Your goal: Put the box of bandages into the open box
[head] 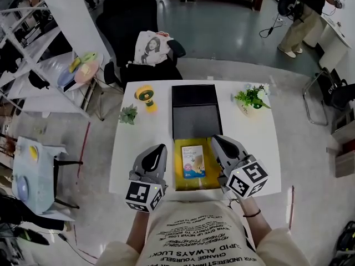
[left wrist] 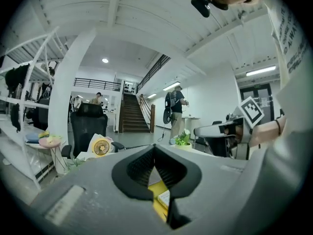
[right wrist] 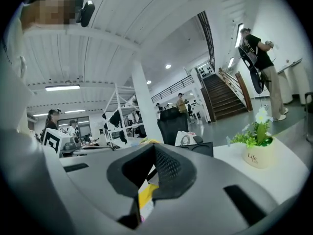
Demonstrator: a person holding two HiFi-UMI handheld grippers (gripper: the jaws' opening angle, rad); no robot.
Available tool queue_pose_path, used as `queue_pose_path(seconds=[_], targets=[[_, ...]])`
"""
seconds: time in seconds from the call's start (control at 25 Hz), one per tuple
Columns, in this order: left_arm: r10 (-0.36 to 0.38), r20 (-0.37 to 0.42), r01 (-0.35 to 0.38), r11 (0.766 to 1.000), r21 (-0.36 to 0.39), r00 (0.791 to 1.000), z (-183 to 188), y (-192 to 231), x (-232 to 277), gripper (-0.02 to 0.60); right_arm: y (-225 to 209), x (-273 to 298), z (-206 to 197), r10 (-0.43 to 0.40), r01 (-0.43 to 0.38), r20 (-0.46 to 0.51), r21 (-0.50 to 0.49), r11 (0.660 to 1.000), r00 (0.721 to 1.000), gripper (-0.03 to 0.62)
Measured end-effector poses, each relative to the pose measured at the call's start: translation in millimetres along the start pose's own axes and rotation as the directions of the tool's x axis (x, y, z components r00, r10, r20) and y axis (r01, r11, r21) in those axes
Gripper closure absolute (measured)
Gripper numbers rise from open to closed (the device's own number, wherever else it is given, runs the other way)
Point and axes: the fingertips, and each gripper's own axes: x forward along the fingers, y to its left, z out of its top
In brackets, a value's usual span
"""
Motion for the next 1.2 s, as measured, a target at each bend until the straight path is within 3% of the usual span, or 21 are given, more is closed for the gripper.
queue_pose_path(seconds=[0.24, 0.68, 1.2], targets=[[0.034, 0.023, -0.035, 0.999, 0.01, 0.999, 9.0, 8.9, -3.0, 0.56, -14.7, -9.7, 15.2, -0.034, 0.034, 0.056, 0.007, 0.999, 0.998, 0.589], [0.078, 0.023, -0.079, 0.997, 0.028, 0.997, 5.7, 15.2, -2.8, 0.56, -23.3, -14.0, 18.0, -0.078, 0.082, 0.048, -0.08, 0.993, 0.996, 0.591], [0.1, 0.014, -0.101, 0.995, 0.022, 0.995, 1.8, 18.9, -5.1, 0.56, -25.2, -14.4, 13.3, -0.107, 0.112, 0.047, -0.109, 0.988, 0.993, 0.591]])
